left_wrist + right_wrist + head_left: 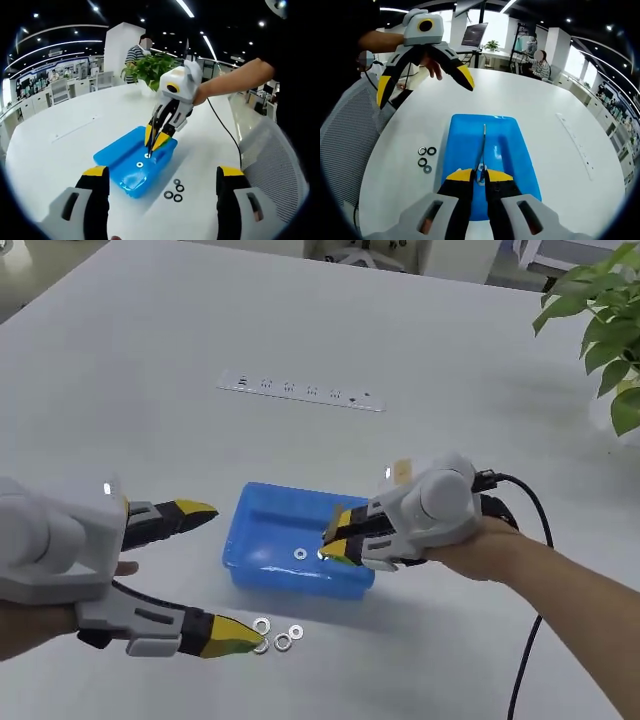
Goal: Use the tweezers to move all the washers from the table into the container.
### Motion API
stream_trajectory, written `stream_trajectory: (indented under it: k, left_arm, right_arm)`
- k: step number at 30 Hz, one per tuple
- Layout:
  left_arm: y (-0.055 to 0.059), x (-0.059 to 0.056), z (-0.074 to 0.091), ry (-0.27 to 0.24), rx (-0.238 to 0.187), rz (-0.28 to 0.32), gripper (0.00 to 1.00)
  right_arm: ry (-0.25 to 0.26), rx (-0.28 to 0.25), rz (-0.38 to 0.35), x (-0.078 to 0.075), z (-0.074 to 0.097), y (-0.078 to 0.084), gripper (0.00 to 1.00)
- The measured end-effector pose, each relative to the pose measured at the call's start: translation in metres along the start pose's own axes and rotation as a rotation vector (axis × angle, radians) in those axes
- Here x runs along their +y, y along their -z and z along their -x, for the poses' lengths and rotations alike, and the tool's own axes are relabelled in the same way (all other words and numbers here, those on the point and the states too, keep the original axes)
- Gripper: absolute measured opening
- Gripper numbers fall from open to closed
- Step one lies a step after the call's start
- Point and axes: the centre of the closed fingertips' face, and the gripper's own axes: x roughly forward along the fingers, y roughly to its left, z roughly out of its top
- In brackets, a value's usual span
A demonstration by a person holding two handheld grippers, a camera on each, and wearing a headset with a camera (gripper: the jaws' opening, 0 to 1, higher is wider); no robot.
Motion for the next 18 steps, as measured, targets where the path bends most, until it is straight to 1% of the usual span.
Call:
stream_trajectory:
  k: [3,8,14,15,18]
  left_arm:
    - [-0.002,0.001,-0.004,0.012,0.003,-0.008,0.91]
    - [-0.006,0.004,-0.012,0.029,0.014,-0.026,0.83]
    - [-0.010,0.009,-0.023,0.038,0.034,-0.057,0.69]
    - [-0.011,0.010,-0.024,0.039,0.034,-0.059,0.65]
    - [-0.013,0.013,-0.029,0.041,0.033,-0.068,0.59]
  right_arm:
    - [-0.008,0.004,0.003,0.002,-0.003,0.001,0.10]
    - [-0.020,0.010,0.007,0.002,-0.006,0.004,0.10]
    - [-0.031,0.014,0.009,0.004,-0.009,0.004,0.10]
    - [-0.031,0.015,0.010,0.004,-0.010,0.004,0.10]
    - [-0.035,0.013,0.009,0.004,-0.011,0.004,0.10]
